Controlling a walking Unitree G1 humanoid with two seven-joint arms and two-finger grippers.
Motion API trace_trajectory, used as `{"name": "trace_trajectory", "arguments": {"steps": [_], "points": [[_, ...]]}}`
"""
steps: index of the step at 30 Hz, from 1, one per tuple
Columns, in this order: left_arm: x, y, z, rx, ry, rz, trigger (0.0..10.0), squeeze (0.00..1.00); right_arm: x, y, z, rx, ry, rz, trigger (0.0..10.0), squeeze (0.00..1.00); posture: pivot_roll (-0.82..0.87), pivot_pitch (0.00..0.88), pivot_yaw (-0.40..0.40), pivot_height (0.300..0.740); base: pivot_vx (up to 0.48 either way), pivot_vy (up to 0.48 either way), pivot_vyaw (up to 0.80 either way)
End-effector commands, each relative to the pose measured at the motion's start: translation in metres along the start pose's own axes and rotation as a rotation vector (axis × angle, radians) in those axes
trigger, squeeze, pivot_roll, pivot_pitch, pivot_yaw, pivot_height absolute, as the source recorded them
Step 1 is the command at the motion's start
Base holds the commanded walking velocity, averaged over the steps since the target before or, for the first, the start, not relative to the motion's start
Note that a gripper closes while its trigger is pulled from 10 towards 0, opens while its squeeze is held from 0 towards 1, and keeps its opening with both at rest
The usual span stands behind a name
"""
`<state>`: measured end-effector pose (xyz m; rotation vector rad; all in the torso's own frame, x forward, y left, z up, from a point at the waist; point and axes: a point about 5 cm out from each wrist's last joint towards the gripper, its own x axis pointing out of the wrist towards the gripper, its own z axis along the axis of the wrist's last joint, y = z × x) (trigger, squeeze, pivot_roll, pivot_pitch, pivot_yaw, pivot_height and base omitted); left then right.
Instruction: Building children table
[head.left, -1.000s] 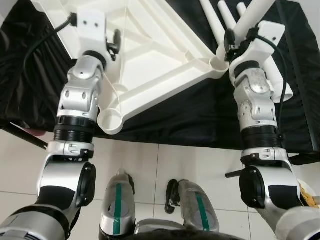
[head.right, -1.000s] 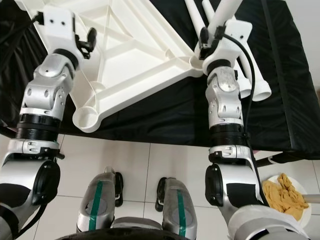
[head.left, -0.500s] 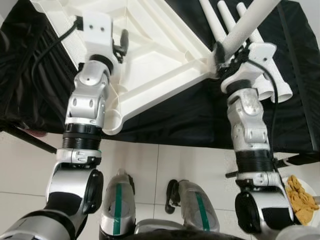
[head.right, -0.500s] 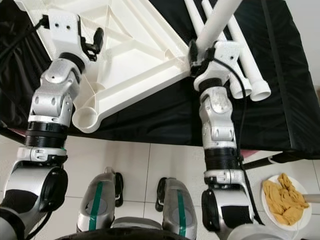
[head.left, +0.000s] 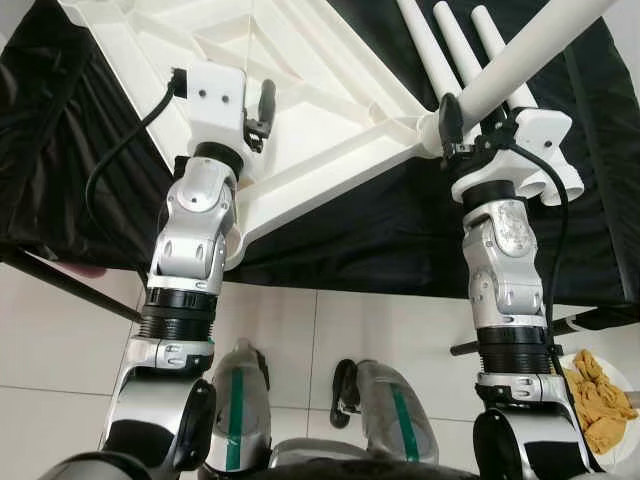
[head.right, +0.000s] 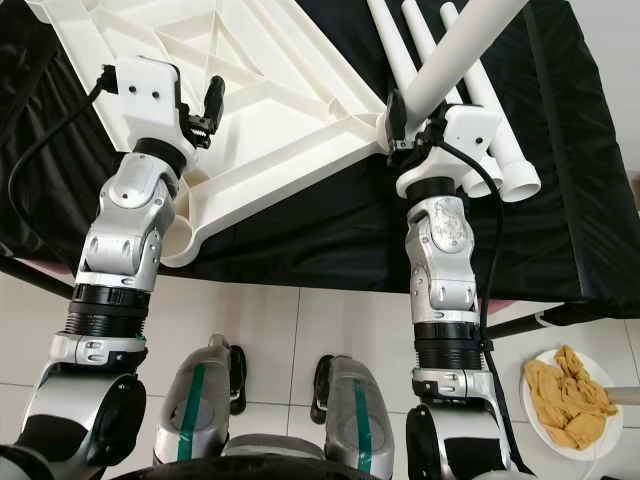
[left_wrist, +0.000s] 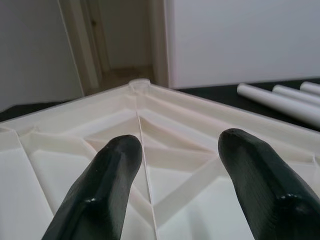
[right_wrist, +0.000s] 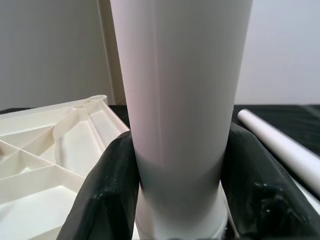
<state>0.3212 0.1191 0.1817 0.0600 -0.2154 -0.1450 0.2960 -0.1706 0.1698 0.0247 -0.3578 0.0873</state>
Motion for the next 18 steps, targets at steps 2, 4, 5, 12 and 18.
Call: {"name": "trace_trajectory", "arguments": {"steps": [2,4,5,12,18], "points": [[-0.005,0.006,-0.001,-0.059,-0.045,0.052,10.0,0.00,-0.004,-0.003,-0.005,-0.021,-0.004,0.000,10.0,0.00,0.06,0.021,-0.042,0.740,0.000,0.000,0.00],[-0.007,0.007,-0.002,-0.054,-0.062,0.037,10.0,0.00,-0.003,-0.004,-0.006,-0.030,-0.008,0.002,10.0,0.00,0.06,0.018,-0.043,0.740,0.000,0.000,0.00],[-0.007,0.007,-0.002,-0.054,-0.062,0.037,10.0,0.00,-0.003,-0.004,-0.006,-0.030,-0.008,0.002,10.0,0.00,0.06,0.018,-0.043,0.740,0.000,0.000,0.00],[-0.012,-0.003,0.003,0.042,-0.147,-0.090,10.0,0.00,0.003,-0.008,-0.007,-0.049,-0.007,0.016,10.0,0.00,0.07,0.017,-0.043,0.740,0.000,0.000,0.00],[-0.009,-0.030,-0.009,0.251,-0.122,-0.326,10.0,0.00,0.021,-0.009,-0.005,-0.049,0.018,0.042,10.0,0.00,0.08,0.009,-0.041,0.740,0.000,0.000,0.00]]}}
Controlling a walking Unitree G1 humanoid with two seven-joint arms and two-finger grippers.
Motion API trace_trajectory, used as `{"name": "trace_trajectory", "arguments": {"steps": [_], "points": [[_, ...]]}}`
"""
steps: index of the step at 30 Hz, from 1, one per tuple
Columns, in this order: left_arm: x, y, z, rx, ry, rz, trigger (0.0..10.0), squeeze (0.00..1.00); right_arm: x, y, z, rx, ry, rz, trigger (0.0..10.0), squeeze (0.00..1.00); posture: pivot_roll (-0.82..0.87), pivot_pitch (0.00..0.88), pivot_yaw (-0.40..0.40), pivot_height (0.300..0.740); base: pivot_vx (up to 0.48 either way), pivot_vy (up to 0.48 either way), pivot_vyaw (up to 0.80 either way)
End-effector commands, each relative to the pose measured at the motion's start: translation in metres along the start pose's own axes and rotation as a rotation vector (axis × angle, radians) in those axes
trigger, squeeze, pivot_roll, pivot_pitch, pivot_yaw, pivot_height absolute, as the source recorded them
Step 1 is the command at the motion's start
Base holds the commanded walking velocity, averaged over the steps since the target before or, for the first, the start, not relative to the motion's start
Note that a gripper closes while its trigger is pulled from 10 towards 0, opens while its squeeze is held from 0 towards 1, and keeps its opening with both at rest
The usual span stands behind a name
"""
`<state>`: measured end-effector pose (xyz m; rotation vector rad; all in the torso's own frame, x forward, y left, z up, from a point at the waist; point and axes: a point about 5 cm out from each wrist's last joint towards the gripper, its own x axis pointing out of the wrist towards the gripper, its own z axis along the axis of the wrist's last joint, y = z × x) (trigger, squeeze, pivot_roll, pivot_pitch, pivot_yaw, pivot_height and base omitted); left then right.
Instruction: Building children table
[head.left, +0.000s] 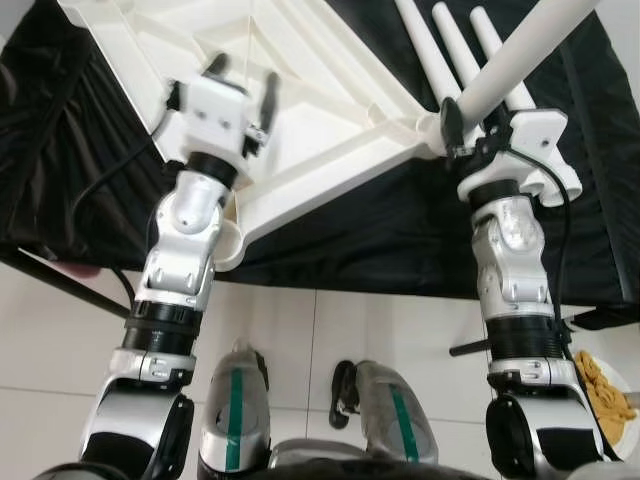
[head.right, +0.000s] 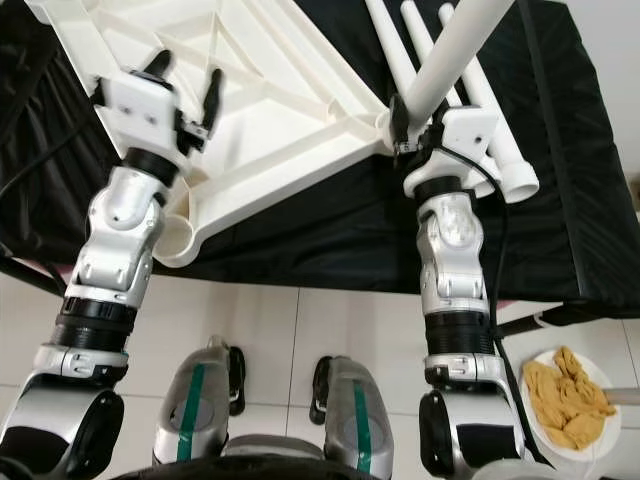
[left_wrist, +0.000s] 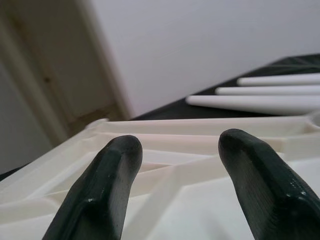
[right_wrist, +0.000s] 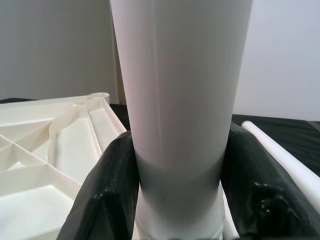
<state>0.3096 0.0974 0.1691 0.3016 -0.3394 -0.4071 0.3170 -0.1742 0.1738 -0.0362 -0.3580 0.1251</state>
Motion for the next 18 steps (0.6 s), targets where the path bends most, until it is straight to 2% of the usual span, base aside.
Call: {"name": "trace_trajectory", "arguments": {"steps": [1,2,6,10,16,18], "points": [[0.004,-0.009,-0.001,0.035,0.000,-0.073,10.0,0.00,0.002,-0.003,-0.003,0.004,0.015,-0.001,10.0,0.00,0.08,0.009,-0.041,0.740,0.000,0.000,0.00],[0.004,-0.015,-0.002,0.052,0.002,-0.121,10.0,0.00,0.003,-0.001,-0.004,0.005,0.020,0.007,10.0,0.00,0.08,0.008,-0.039,0.740,0.000,0.000,0.00],[0.005,-0.021,-0.004,0.057,0.008,-0.164,10.0,0.00,0.005,-0.001,-0.006,0.004,0.026,0.013,10.0,0.00,0.08,0.008,-0.041,0.740,0.000,0.000,0.00],[0.004,-0.037,-0.006,0.050,0.010,-0.282,10.0,0.00,0.012,-0.002,-0.014,0.033,0.061,0.006,10.0,0.00,0.08,0.012,-0.037,0.740,0.000,0.000,0.00],[0.003,-0.046,-0.008,0.036,0.025,-0.336,10.0,0.00,0.016,-0.005,-0.018,0.033,0.081,0.004,10.0,0.00,0.08,0.014,-0.036,0.740,0.000,0.000,0.00],[0.006,-0.053,-0.021,0.001,0.143,-0.382,10.0,0.00,0.020,-0.008,-0.018,0.021,0.081,-0.004,10.0,0.00,0.08,0.018,-0.030,0.740,0.000,0.000,0.00]]}}
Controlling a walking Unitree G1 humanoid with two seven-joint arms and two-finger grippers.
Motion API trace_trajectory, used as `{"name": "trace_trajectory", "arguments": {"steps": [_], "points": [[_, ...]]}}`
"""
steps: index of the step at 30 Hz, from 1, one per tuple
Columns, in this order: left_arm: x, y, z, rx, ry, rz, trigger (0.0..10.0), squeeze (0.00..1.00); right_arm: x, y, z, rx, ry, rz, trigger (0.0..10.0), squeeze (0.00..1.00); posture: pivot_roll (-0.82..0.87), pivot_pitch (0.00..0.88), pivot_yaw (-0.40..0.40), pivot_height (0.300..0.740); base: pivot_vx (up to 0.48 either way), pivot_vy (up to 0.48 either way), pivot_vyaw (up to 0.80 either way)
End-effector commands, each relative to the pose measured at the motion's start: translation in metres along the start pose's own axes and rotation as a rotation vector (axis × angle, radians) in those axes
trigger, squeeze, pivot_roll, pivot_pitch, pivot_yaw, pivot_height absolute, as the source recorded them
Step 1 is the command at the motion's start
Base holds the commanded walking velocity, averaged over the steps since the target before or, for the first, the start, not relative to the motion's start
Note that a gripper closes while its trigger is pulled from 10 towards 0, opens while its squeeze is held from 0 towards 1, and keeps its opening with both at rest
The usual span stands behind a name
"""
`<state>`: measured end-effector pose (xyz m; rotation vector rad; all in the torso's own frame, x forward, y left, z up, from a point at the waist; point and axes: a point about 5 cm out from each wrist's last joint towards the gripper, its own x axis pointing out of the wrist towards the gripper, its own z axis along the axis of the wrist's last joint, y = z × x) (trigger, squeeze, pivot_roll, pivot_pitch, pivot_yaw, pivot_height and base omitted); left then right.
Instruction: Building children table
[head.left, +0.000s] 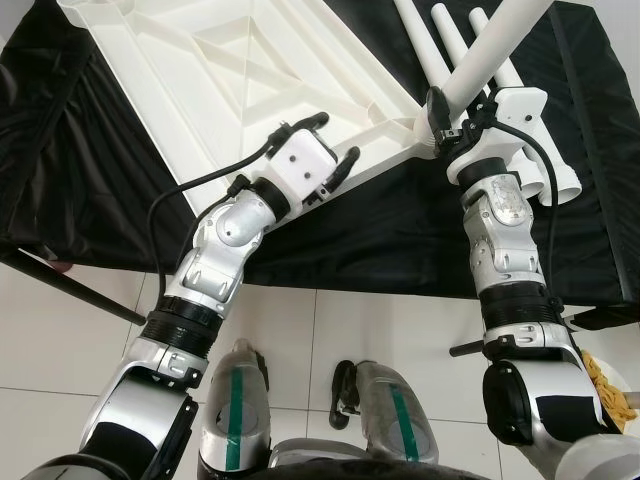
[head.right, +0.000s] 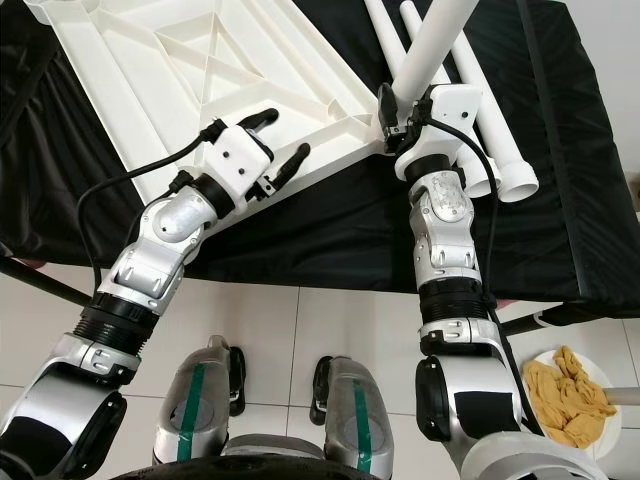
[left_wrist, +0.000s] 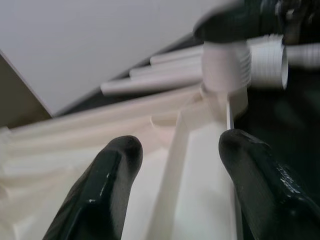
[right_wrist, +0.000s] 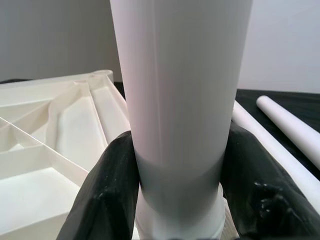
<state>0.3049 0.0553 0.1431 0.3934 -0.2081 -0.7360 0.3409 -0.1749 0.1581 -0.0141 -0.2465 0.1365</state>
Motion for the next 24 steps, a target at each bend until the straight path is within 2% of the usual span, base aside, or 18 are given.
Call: {"name": "trace_trajectory", "arguments": {"steps": [1,3,4,6,10,13,15,24], "points": [[0.001,-0.005,-0.008,-0.023,0.057,-0.031,10.0,0.00,0.002,-0.006,0.006,-0.010,-0.028,-0.012,10.0,0.00,0.08,0.018,-0.030,0.740,0.000,0.000,0.00],[0.009,-0.006,-0.013,-0.113,0.138,-0.058,10.0,0.00,0.004,-0.009,0.007,-0.016,-0.037,-0.026,10.0,0.00,0.08,0.018,-0.026,0.740,0.000,0.000,0.00],[0.009,-0.006,-0.013,-0.113,0.138,-0.058,10.0,0.00,0.004,-0.009,0.007,-0.016,-0.037,-0.026,10.0,0.00,0.08,0.018,-0.026,0.740,0.000,0.000,0.00],[0.016,-0.007,-0.011,-0.189,0.166,-0.094,10.0,0.00,0.004,-0.010,0.007,-0.019,-0.038,-0.035,10.0,0.00,0.08,0.018,-0.026,0.740,0.000,0.000,0.00],[0.022,-0.008,-0.008,-0.162,0.172,-0.111,10.0,0.00,0.004,-0.011,0.007,-0.018,-0.042,-0.037,10.0,0.00,0.07,0.021,-0.021,0.740,0.000,0.000,0.00],[0.032,-0.013,0.000,-0.164,0.180,-0.160,10.0,0.00,0.004,-0.011,0.006,-0.017,-0.046,-0.039,10.0,0.00,0.06,0.023,-0.015,0.740,0.000,0.000,0.00],[0.032,-0.013,0.000,-0.164,0.180,-0.160,10.0,0.00,0.004,-0.011,0.006,-0.017,-0.046,-0.039,10.0,0.00,0.06,0.023,-0.015,0.740,0.000,0.000,0.00],[0.043,-0.027,0.009,-0.230,0.260,-0.258,10.0,0.00,0.003,-0.015,0.007,-0.022,-0.055,-0.062,10.0,0.00,0.05,0.027,0.001,0.740,0.000,0.000,0.00]]}}
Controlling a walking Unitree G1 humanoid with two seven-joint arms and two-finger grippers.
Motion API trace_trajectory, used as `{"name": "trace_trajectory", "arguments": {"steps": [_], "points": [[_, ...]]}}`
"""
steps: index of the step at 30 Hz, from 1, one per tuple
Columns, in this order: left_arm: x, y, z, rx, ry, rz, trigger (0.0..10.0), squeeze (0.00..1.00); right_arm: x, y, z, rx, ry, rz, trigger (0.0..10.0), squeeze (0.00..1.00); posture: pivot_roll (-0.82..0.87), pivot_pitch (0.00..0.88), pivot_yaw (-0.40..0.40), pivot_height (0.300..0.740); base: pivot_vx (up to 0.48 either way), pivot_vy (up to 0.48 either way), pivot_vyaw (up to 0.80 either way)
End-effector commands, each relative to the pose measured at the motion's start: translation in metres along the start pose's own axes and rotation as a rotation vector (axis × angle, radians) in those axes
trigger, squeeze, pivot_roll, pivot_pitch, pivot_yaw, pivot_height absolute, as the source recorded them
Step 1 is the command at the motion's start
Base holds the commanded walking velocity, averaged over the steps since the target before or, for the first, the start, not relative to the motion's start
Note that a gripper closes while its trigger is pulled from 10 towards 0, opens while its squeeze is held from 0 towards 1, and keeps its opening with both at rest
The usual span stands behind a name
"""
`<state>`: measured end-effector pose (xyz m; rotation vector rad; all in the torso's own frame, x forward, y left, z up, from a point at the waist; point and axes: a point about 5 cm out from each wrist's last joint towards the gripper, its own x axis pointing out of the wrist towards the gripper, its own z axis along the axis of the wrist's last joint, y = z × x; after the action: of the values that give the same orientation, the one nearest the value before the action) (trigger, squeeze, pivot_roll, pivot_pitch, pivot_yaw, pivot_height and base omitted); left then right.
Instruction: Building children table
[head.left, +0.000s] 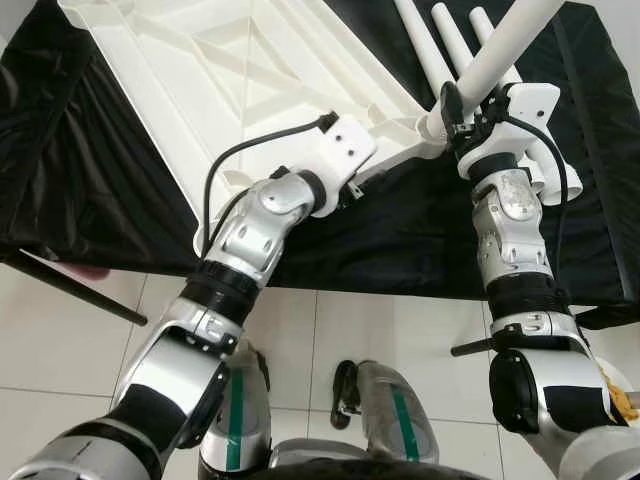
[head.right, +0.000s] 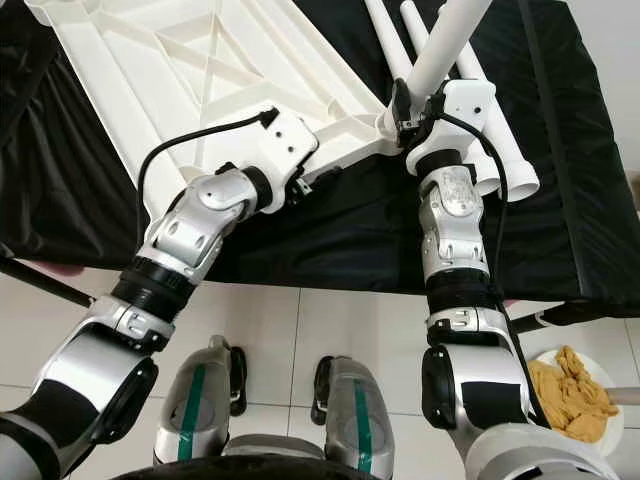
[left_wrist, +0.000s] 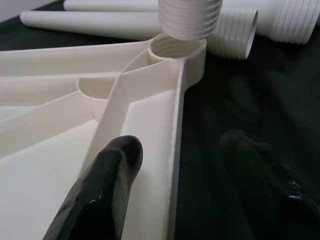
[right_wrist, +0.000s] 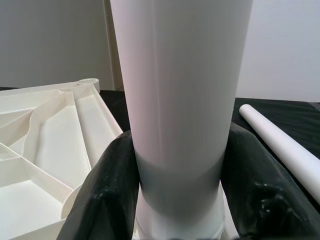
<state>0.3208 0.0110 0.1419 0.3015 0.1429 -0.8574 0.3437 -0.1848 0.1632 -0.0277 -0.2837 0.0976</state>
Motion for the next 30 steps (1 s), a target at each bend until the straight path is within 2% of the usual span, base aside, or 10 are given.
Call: {"name": "trace_trajectory", "arguments": {"steps": [1,10,11,16,19,20,22,23,29,30], "points": [[0.003,-0.008,0.003,-0.010,0.027,-0.099,10.0,0.00,0.000,-0.005,0.003,-0.002,-0.020,-0.028,10.0,0.00,0.05,0.027,0.003,0.740,0.000,0.000,0.00],[0.011,-0.006,0.000,-0.038,0.131,-0.099,10.0,0.00,-0.001,-0.006,0.002,0.000,-0.025,-0.043,10.0,0.00,0.04,0.027,0.013,0.740,0.000,0.000,0.00],[0.012,-0.005,0.000,-0.046,0.145,-0.095,4.7,0.00,-0.002,-0.007,0.002,0.000,-0.026,-0.045,10.0,0.00,0.04,0.027,0.013,0.740,0.000,0.000,0.00],[0.015,-0.004,-0.001,-0.058,0.187,-0.091,4.7,0.00,-0.002,-0.008,0.003,-0.001,-0.028,-0.051,10.0,0.00,0.03,0.024,0.015,0.740,0.000,0.000,0.00],[0.016,-0.004,-0.002,-0.053,0.204,-0.089,6.0,0.00,-0.002,-0.008,0.003,-0.002,-0.028,-0.053,10.0,0.00,0.03,0.024,0.015,0.740,0.000,0.000,0.00],[0.018,-0.003,-0.003,-0.040,0.224,-0.085,7.6,0.00,-0.002,-0.009,0.003,-0.003,-0.029,-0.055,10.0,0.00,0.03,0.022,0.014,0.740,0.000,0.000,0.00],[0.018,-0.003,-0.003,-0.038,0.228,-0.085,7.6,0.00,-0.002,-0.009,0.003,-0.004,-0.029,-0.055,10.0,0.00,0.03,0.022,0.014,0.740,0.000,0.000,0.00],[0.019,-0.003,-0.003,-0.028,0.241,-0.085,10.0,0.00,-0.002,-0.008,0.003,-0.004,-0.030,-0.054,10.0,0.00,0.03,0.020,0.014,0.740,0.000,0.000,0.00],[0.021,-0.003,-0.006,0.004,0.265,-0.076,10.0,0.00,-0.001,-0.008,0.004,-0.005,-0.030,-0.053,10.0,0.00,0.03,0.017,0.015,0.740,0.000,0.000,0.00],[0.021,-0.003,-0.006,0.014,0.267,-0.076,6.0,0.00,-0.001,-0.008,0.004,-0.005,-0.031,-0.052,10.0,0.00,0.03,0.017,0.015,0.740,0.000,0.000,0.00]]}}
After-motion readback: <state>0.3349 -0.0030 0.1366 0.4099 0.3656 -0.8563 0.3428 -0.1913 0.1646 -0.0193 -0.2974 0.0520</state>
